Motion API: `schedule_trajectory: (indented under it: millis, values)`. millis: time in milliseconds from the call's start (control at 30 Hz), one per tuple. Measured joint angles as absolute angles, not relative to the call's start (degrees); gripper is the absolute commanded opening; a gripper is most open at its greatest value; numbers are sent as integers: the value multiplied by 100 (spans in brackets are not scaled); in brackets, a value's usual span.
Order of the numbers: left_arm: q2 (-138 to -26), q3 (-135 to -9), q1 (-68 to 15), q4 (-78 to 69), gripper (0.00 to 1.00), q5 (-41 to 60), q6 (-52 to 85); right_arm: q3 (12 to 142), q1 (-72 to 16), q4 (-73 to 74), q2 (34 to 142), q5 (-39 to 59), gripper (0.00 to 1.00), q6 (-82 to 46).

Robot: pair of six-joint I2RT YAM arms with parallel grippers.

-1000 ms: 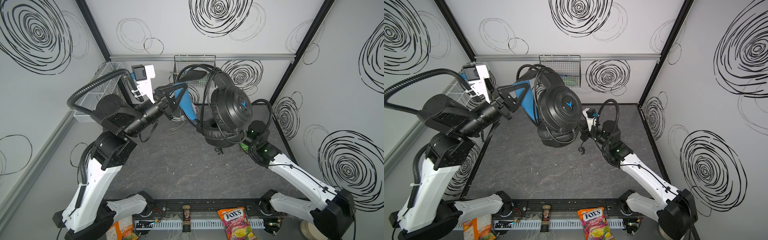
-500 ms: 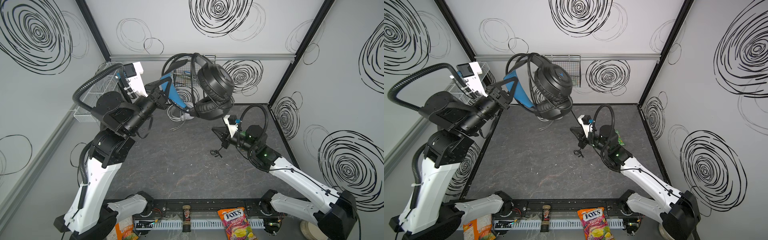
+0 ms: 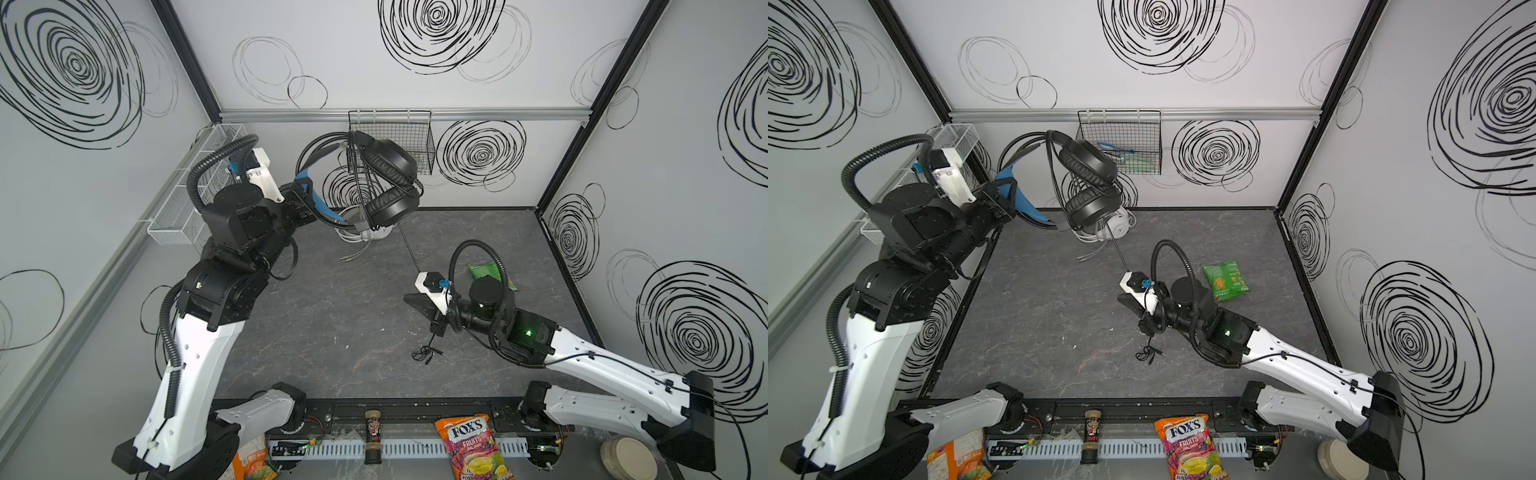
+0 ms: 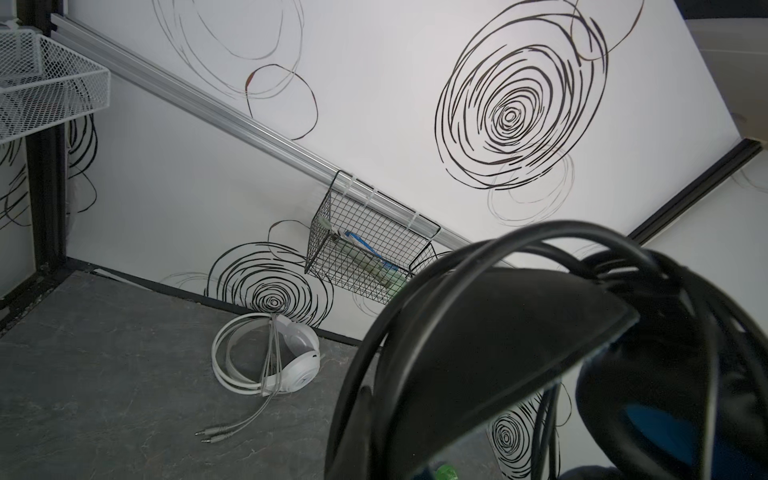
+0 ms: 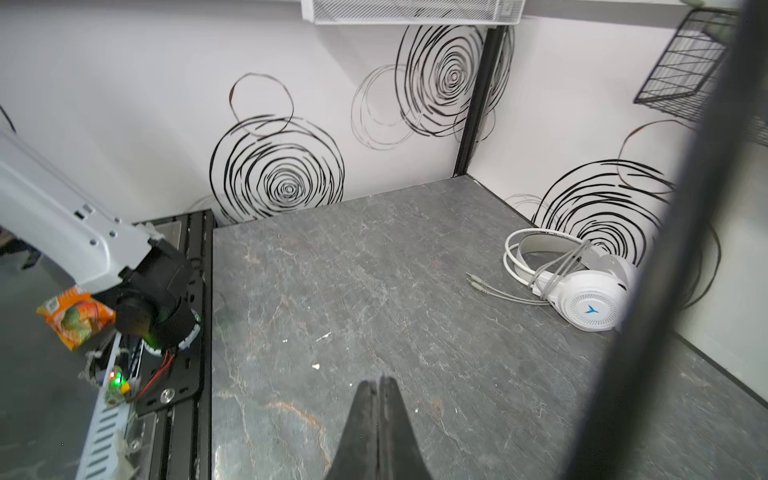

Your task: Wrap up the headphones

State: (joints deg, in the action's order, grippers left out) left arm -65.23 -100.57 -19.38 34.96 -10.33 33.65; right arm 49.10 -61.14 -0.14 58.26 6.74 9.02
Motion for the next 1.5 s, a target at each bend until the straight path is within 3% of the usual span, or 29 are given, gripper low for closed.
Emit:
schedule_trajectory:
  millis: [267, 500, 800, 1067, 1500]
  values:
    - [-6425, -9415, -1938, 3524, 0, -1428, 3367, 5655, -7367, -672, 6429, -193, 0, 1846]
    - [-6410, -8853, -2010, 3726, 0, -1767, 3319, 6189, -7830, -1044, 7017, -609, 0, 2499]
    - [-6390, -8160, -2469, 3562, 0, -2532, 2473, 7196, -7942, -1555, 7279, -1175, 0, 3435]
    - [-6438, -7979, -3385, 3640, 0, -3332, 1573, 7590, -7915, -1728, 7400, -1815, 4, 4578]
    - [-6532, -7913, -3457, 3817, 0, -3361, 1050, 7789, -6761, -1929, 7378, -1846, 7, 5417]
